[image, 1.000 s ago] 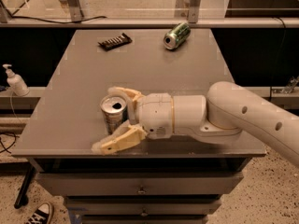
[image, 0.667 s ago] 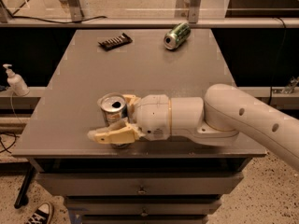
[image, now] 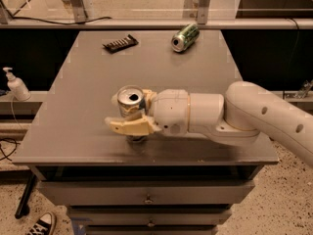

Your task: Move redbull can near rxbar chocolate

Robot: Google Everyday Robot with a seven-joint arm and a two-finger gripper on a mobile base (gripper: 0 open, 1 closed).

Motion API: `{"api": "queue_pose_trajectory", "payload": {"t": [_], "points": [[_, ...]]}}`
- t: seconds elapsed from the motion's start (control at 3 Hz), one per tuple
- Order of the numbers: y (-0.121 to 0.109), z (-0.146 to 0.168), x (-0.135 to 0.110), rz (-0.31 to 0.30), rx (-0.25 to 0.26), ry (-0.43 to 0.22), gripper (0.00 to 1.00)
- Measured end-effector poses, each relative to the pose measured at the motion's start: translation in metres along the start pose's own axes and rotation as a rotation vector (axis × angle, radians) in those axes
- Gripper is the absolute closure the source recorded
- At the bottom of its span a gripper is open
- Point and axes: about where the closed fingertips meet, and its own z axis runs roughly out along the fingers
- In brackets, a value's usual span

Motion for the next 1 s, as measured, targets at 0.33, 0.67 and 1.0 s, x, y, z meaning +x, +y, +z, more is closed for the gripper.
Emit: {"api": "queue_pose_trajectory", "payload": {"t": [0.33, 0.67, 1.0], "points": [[-0.051, -0.020, -0.026, -0.039, 0.076, -0.017, 1.00], [-0.051, -0.020, -0.026, -0.039, 0.076, -0.017, 1.00], [-0.066, -0.010, -0.024, -0.044, 0.057, -0.023, 1.00]]}}
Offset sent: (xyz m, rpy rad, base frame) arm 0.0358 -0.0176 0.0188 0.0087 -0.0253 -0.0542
